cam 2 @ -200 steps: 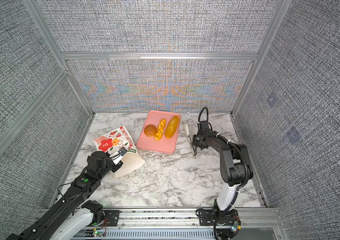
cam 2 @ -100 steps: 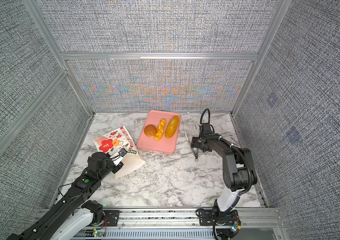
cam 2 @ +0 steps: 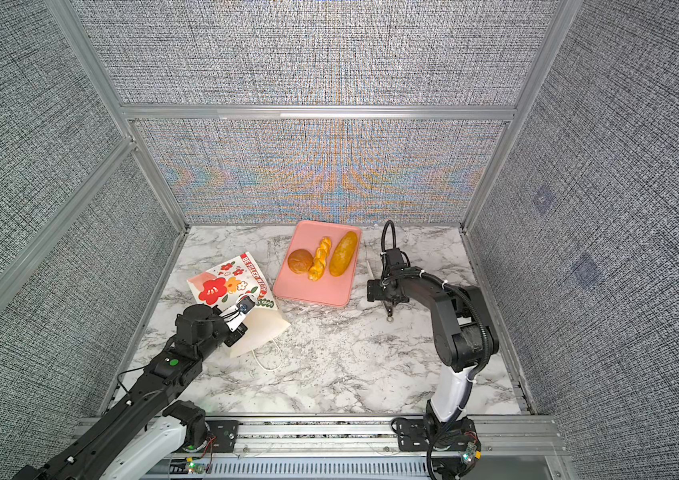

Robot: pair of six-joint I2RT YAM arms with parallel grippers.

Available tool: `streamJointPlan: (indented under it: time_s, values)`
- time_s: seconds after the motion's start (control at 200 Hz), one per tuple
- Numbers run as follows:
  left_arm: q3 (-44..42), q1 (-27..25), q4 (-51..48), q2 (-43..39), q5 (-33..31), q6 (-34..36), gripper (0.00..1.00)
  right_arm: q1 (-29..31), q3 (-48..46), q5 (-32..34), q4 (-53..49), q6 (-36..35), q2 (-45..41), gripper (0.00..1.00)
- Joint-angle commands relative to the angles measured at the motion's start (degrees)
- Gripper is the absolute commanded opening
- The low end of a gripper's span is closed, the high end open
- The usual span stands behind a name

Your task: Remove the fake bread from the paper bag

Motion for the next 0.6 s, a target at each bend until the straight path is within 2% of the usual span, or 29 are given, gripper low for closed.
streamJointPlan:
  time_s: [0.0, 0.285, 0.595]
  values:
    - [0.0, 0.0, 0.8, 0.0, 0.8, -0.8, 0.00, 0.0, 1.4, 3.7, -2.2, -1.4, 1.1, 0.85]
    - [-0.1, 0.0, 1.3, 0.5, 1.0, -0.8, 0.00, 0.0, 3.4, 4.6, -3.1, 1.2, 4.6, 0.77]
    - [-0.3, -0.1, 1.1, 0.4, 1.0, -0.8, 0.00, 0.2, 2.4, 4.1, -1.0, 3.0, 5.9, 0.60]
